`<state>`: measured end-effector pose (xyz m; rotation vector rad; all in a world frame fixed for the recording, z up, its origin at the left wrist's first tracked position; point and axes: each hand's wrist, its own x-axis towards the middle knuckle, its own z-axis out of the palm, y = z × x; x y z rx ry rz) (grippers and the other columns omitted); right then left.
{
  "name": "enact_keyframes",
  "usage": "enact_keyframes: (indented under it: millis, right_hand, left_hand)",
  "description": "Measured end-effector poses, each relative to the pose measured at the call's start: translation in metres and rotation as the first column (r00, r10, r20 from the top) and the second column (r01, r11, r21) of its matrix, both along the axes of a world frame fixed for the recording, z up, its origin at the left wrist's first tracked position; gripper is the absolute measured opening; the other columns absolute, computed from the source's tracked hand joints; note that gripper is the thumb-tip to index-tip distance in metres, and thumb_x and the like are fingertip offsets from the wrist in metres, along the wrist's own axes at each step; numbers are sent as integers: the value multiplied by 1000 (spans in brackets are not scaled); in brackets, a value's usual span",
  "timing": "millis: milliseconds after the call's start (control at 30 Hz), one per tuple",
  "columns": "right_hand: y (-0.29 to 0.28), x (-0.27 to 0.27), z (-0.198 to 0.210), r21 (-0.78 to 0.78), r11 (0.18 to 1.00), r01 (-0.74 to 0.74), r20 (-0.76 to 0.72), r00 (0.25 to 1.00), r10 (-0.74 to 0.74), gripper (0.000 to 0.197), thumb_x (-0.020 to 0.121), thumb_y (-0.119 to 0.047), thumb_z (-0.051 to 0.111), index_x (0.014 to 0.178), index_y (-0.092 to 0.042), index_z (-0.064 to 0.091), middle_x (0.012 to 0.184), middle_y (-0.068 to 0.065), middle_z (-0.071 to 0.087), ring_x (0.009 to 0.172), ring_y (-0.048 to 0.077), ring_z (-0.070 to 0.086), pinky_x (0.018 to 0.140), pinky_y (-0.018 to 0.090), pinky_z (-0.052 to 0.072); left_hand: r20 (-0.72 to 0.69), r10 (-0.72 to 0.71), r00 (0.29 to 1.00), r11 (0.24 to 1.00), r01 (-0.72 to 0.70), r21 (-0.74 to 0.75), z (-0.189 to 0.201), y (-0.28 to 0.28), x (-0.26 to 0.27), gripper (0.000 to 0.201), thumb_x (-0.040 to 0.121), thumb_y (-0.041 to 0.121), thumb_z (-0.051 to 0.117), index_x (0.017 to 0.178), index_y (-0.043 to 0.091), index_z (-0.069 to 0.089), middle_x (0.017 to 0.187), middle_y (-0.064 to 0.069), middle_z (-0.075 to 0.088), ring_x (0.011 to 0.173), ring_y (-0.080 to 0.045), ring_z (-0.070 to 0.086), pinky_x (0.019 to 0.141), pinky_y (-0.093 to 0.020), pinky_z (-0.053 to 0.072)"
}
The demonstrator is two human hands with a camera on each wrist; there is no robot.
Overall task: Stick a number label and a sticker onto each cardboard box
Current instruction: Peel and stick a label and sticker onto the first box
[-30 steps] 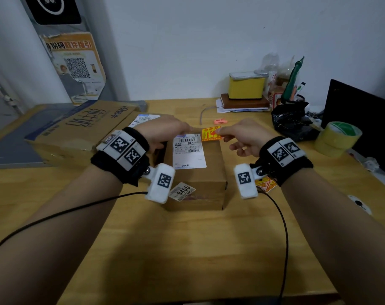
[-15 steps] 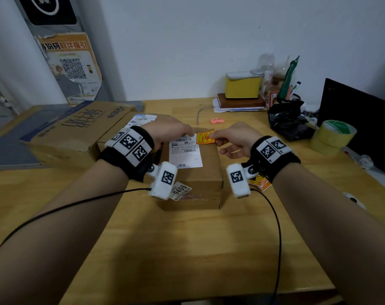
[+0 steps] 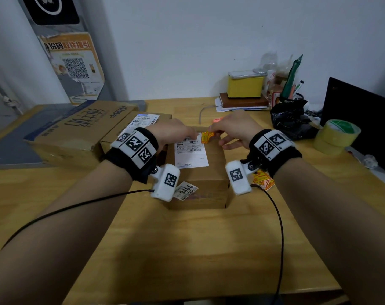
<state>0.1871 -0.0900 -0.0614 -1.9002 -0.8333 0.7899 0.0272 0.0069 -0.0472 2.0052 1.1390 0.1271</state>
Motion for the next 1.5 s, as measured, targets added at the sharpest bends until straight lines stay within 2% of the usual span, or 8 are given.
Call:
enact_keyframes:
  millis: [667, 800, 900, 1000, 1100, 1200, 1300, 1500]
  right_hand:
    - [-4, 17, -5, -236, 971, -41, 118, 990, 70, 44, 81, -34, 85, 102, 0, 64, 79, 13, 56, 53, 25, 60, 67, 59, 63]
    - [-9, 18, -1, -300, 954, -19, 213, 973, 87, 48, 84, -42, 81, 101, -1, 64, 76, 12, 56, 49, 24, 58, 69, 60, 62]
    - [-15, 16, 0, -242, 970, -11, 241, 968, 71, 41, 93, -45, 68, 103, -6, 69, 86, 10, 62, 59, 24, 63, 66, 46, 65]
    - [-18, 13, -4, -70, 998, -11, 291, 956, 31, 29, 97, -38, 61, 105, -12, 72, 105, 5, 68, 78, 22, 67, 61, 35, 63]
    - [-21, 9, -13, 51, 996, -73, 333, 941, 52, 26, 97, -31, 64, 101, -12, 80, 123, -3, 68, 99, 14, 66, 89, 44, 60]
    - [-21, 5, -25, 85, 973, -215, 359, 917, 172, 21, 98, -26, 67, 109, -16, 81, 136, -1, 64, 133, 11, 50, 111, 32, 36]
    - [-17, 5, -35, 105, 970, -217, 331, 928, 172, 28, 96, -25, 70, 122, -19, 75, 143, 6, 59, 121, 10, 53, 91, 21, 39]
    - [-1, 13, -37, 60, 987, -151, 90, 985, 145, 76, 89, -42, 76, 154, -24, 42, 152, -10, 43, 129, 23, 55, 90, 44, 55]
  left_hand:
    - [-63, -115, 991, 993, 112, -47, -1, 3, -3, 41, 89, 48, 66, 119, 21, 70, 114, -4, 71, 111, -24, 61, 98, -40, 40]
    - [-62, -109, 992, 993, 106, -57, 1, -1, -5, 40, 92, 47, 64, 122, 22, 68, 115, -3, 70, 110, -23, 61, 78, -36, 39]
    - [-57, -110, 992, 992, 105, -74, 2, -1, -5, 40, 93, 45, 62, 125, 21, 66, 117, -5, 70, 108, -24, 62, 79, -36, 42]
    - [-84, -137, 987, 987, 129, -92, 2, 0, -7, 49, 87, 50, 65, 129, 24, 64, 125, -5, 65, 117, -28, 56, 106, -52, 37]
    - [-91, -166, 982, 982, 157, -106, 4, 0, -7, 49, 89, 50, 64, 131, 25, 63, 130, -5, 62, 120, -28, 54, 105, -48, 37]
    - [-87, -169, 982, 981, 160, -107, 5, -1, -6, 42, 94, 46, 60, 129, 23, 65, 125, -5, 66, 116, -25, 57, 99, -43, 38]
    - [-82, -144, 986, 986, 137, -95, 5, -3, -2, 41, 93, 45, 62, 125, 20, 66, 121, -6, 67, 113, -26, 59, 105, -47, 39]
    - [-61, -111, 992, 986, 103, -130, 5, -3, 0, 42, 91, 44, 65, 122, 17, 67, 119, -10, 69, 108, -29, 63, 84, -41, 47]
